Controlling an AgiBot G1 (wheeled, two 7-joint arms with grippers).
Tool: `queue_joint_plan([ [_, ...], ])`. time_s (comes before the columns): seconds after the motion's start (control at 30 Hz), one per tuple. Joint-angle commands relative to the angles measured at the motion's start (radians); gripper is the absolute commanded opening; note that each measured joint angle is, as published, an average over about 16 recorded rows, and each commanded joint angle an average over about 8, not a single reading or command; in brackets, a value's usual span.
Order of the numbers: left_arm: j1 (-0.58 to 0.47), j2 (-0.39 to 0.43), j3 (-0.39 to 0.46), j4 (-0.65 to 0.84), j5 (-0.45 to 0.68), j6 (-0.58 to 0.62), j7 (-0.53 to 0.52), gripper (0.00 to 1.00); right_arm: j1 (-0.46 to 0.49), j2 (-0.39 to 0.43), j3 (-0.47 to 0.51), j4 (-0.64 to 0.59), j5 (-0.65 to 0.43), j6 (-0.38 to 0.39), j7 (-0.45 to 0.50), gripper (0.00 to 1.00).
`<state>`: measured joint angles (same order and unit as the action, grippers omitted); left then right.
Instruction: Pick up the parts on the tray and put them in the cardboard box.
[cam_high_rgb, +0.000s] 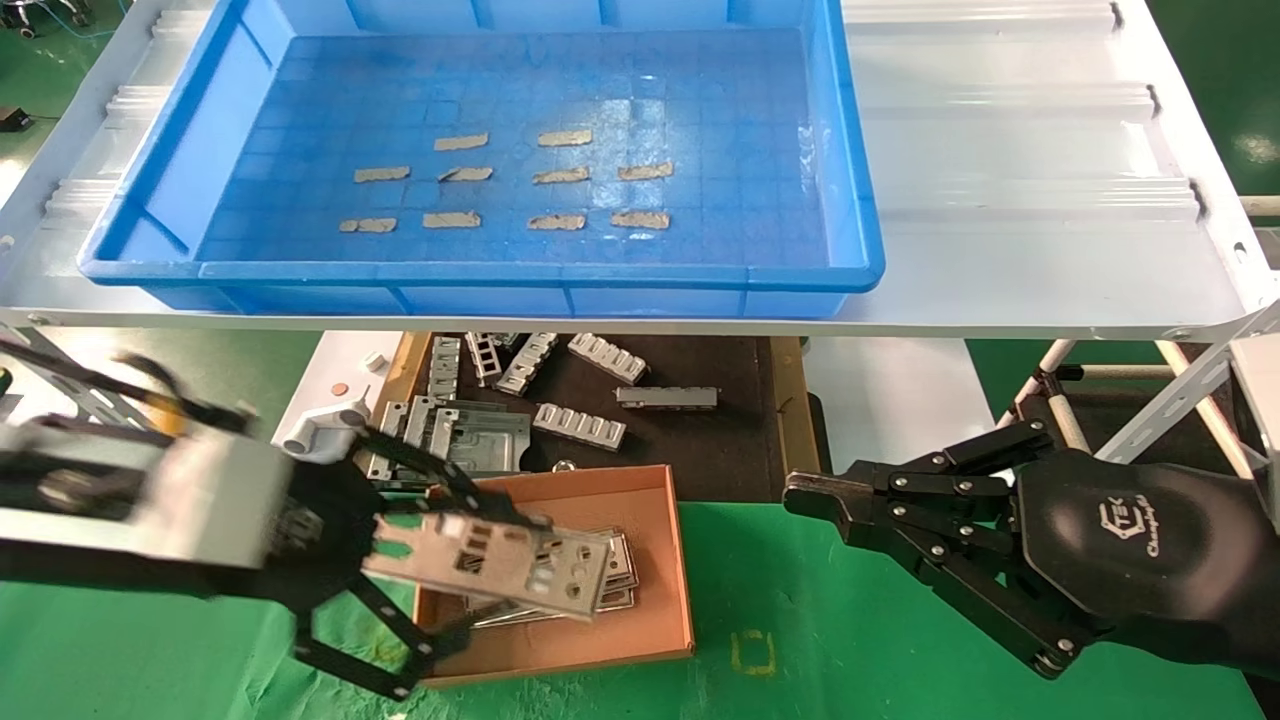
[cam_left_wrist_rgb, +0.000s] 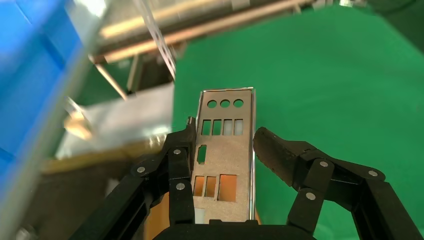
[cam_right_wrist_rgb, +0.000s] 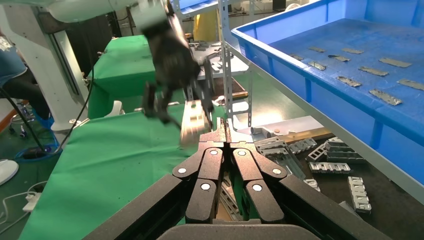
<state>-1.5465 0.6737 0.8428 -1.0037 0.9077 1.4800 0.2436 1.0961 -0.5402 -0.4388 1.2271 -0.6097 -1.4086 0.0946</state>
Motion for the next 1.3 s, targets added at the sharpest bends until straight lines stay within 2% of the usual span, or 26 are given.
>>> queue_joint_plan([
  [0.03, 0.023, 0.008, 0.023, -0.008, 0.030, -0.025, 0.011, 0.00, 0.000, 0.000, 0.000, 0.000, 0.000, 0.000, 0.000, 0.00],
  [0.4, 0.188, 0.095, 0.086, -0.088, 0.182, -0.390, -0.069, 0.00, 0.000, 0.000, 0.000, 0.000, 0.000, 0.000, 0.000, 0.00],
  [0.57, 0.224, 0.119, 0.104, -0.098, 0.234, -0.498, -0.106, 0.01, 0.000, 0.000, 0.000, 0.000, 0.000, 0.000, 0.000, 0.00],
  [0.63, 0.233, 0.125, 0.111, -0.096, 0.247, -0.517, -0.116, 0.12, 0.000, 0.000, 0.000, 0.000, 0.000, 0.000, 0.000, 0.00],
  [0.67, 0.237, 0.128, 0.114, -0.093, 0.251, -0.523, -0.119, 0.21, 0.000, 0.000, 0.000, 0.000, 0.000, 0.000, 0.000, 0.00],
  [0.83, 0.252, 0.145, 0.122, -0.063, 0.266, -0.547, -0.115, 0.81, 0.000, 0.000, 0.000, 0.000, 0.000, 0.000, 0.000, 0.00],
  [0.9, 0.255, 0.154, 0.124, -0.044, 0.268, -0.551, -0.111, 0.95, 0.000, 0.000, 0.000, 0.000, 0.000, 0.000, 0.000, 0.00],
  [0.97, 0.256, 0.163, 0.126, -0.022, 0.267, -0.549, -0.107, 1.00, 0.000, 0.000, 0.000, 0.000, 0.000, 0.000, 0.000, 0.00],
  [1.3, 0.244, 0.189, 0.117, 0.051, 0.242, -0.513, -0.070, 1.00, 0.000, 0.000, 0.000, 0.000, 0.000, 0.000, 0.000, 0.00],
])
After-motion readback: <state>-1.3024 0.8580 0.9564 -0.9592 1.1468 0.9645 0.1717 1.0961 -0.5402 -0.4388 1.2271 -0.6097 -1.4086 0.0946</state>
